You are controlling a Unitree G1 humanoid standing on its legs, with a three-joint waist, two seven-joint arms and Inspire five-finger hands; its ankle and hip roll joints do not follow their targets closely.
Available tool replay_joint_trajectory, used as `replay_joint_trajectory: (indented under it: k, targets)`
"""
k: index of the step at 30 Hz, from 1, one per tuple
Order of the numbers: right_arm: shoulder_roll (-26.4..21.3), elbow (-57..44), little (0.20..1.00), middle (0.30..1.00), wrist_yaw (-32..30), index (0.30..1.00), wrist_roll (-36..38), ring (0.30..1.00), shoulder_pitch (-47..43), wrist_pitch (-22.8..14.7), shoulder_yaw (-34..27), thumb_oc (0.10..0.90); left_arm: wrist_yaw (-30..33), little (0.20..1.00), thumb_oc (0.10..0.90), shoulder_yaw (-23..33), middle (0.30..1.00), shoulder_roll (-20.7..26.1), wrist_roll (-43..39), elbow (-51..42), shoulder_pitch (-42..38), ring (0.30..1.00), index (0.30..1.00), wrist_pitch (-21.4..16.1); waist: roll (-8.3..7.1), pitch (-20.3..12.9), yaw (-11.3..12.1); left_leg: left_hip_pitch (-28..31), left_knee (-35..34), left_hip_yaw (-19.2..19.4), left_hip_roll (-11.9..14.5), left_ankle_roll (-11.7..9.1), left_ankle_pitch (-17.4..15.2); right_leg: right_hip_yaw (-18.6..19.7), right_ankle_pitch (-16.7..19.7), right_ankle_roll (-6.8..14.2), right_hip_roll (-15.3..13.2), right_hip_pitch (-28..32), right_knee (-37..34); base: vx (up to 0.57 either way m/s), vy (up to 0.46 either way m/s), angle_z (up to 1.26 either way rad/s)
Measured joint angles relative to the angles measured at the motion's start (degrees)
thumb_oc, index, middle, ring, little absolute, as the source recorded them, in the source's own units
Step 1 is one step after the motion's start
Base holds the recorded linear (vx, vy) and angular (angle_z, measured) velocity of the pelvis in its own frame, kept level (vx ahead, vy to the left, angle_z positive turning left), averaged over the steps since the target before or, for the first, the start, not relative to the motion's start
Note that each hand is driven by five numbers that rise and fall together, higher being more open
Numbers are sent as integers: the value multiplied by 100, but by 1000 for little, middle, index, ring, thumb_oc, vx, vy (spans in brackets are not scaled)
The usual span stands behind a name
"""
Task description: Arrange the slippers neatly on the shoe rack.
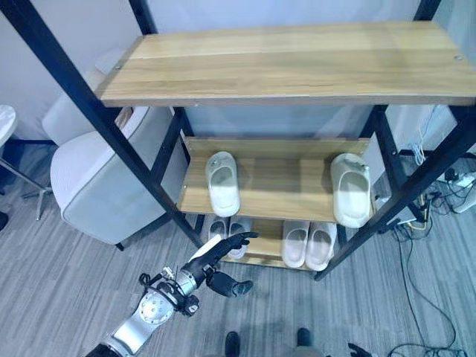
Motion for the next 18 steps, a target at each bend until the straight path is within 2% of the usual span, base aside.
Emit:
replay_joint_trajectory:
  k: [1,2,5,7,11,15,18]
  targets:
    - [-56,-11,900,900,4,900,-78,900,74,3,41,800,-12,900,800,9,900,-40,-123,-281,55,900,900,-5,5,-105,3,87,-37,18,67,-16,3,-40,153,-90,82,261,-373,62,-97,0]
    - [-129,-14,900,900,3,900,-106,900,91,4,93,800,-3,900,800,33,900,-162,-207,-402,21,900,900,-23,31,-212,-20,103,-37,20,105,-46,16,-77,205,-107,117,313,-441,51,-80,4]
    - [-269,-59,900,900,-7,900,-105,900,83,-6,90,800,86,900,800,150,900,-462,-325,-611,-218,900,900,-31,95,-417,-62,122,-39,41,162,-140,67,-97,192,-112,195,340,-438,42,-61,1]
    - [-284,-44,900,900,-7,900,-103,900,82,-12,91,800,182,900,800,164,900,-548,-324,-692,-453,900,900,-35,72,-514,-62,113,-40,37,173,-158,71,-110,189,-112,229,340,-439,20,-41,2]
    - [-276,6,900,900,-9,900,-78,900,148,-13,89,800,482,900,800,247,900,-802,-316,-917,-703,900,900,-49,144,-618,-83,77,-42,-63,210,-297,-4,-164,188,-115,265,339,-442,10,-31,9]
    - [-74,61,900,900,-4,900,40,900,280,-2,75,800,849,900,800,303,900,-823,52,-820,-714,900,900,-72,114,-736,-101,-11,-68,-69,188,-271,-45,-146,198,-114,229,252,-443,0,-6,2]
    - [19,85,900,900,-1,900,293,900,349,0,3,800,1097,900,800,327,900,-833,154,-594,-727,900,900,-69,98,-784,-209,-53,-70,-77,174,-267,-42,-143,214,-108,190,216,-447,31,12,0]
